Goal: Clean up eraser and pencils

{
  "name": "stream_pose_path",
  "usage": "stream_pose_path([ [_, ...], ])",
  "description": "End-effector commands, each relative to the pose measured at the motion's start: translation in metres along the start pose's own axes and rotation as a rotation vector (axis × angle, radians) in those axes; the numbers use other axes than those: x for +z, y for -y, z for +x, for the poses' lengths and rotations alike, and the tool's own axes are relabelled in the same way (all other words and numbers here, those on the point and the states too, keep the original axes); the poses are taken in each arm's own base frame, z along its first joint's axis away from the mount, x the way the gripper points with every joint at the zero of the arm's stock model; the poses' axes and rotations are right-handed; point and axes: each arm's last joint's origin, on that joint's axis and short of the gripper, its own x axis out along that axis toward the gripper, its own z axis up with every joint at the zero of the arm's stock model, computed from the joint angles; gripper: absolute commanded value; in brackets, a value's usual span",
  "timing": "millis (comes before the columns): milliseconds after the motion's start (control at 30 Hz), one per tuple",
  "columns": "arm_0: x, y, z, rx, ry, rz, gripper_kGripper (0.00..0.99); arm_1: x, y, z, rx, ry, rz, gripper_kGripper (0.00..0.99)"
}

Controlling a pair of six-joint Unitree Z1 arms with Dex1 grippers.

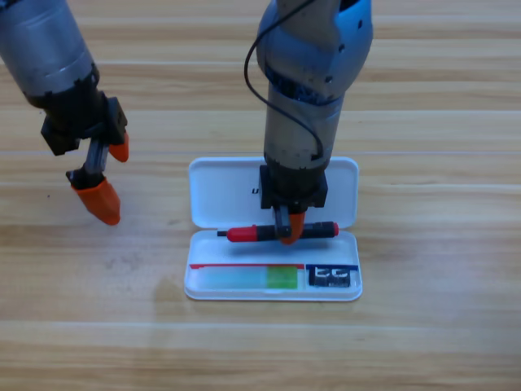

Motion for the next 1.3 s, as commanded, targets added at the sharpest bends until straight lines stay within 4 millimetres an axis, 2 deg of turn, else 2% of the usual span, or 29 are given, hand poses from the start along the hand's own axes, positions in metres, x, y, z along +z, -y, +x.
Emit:
stream_pose_path([
  [33, -0.004, -0.006, 0.021, -0.059, -0.034, -0.014, 0.990, 0.010, -0.009, 0.036, 0.047, -0.069, -0.015, 0.152],
  [100, -0.004, -0.006, 0.021, -0.059, -0.034, -0.014, 0.990, 0.011, -0.008, 0.035, 0.045, -0.067, -0.004, 0.724],
  [133, -0.004, -0.006, 0.021, -0.059, -0.034, -0.014, 0.990, 0.010, -0.008, 0.034, 0.042, -0.066, 0.003, 0.882],
  [200, -0.004, -0.006, 0.022, -0.060, -0.035, -0.014, 0.990, 0.010, -0.008, 0.028, 0.035, -0.057, 0.016, 0.946],
  [367, -0.003, -0.006, 0.022, -0.061, -0.034, -0.012, 0.989, 0.006, -0.012, -0.002, 0.010, -0.010, 0.047, 0.985],
  [467, -0.002, -0.008, 0.022, -0.059, -0.022, -0.015, 0.982, -0.003, -0.023, -0.041, 0.016, 0.064, 0.054, 0.988],
  [567, 0.001, -0.015, 0.019, -0.049, 0.024, -0.021, 0.937, -0.020, -0.042, -0.090, 0.052, 0.175, 0.065, 0.990],
  [667, 0.002, -0.034, 0.020, -0.045, 0.062, -0.049, 0.830, -0.041, -0.061, -0.134, 0.087, 0.295, 0.088, 0.990],
  [800, -0.001, -0.067, 0.028, -0.054, 0.125, -0.075, 0.595, -0.071, -0.083, -0.172, 0.079, 0.477, 0.134, 0.990],
  [867, -0.003, -0.083, 0.035, -0.063, 0.155, -0.075, 0.403, -0.085, -0.090, -0.182, 0.052, 0.559, 0.180, 0.990],
  [967, -0.004, -0.105, 0.046, -0.067, 0.192, -0.061, 0.049, -0.102, -0.103, -0.190, 0.039, 0.650, 0.210, 0.990],
  [1000, -0.005, -0.112, 0.049, -0.067, 0.203, -0.061, 0.000, -0.107, -0.108, -0.189, 0.034, 0.668, 0.214, 0.990],
  [1133, -0.005, -0.128, 0.061, -0.086, 0.251, -0.063, 0.000, -0.119, -0.122, -0.184, 0.018, 0.721, 0.203, 0.990],
  [1300, -0.004, -0.137, 0.082, -0.145, 0.309, -0.038, 0.000, -0.118, -0.122, -0.174, 0.040, 0.718, 0.208, 0.990],
])
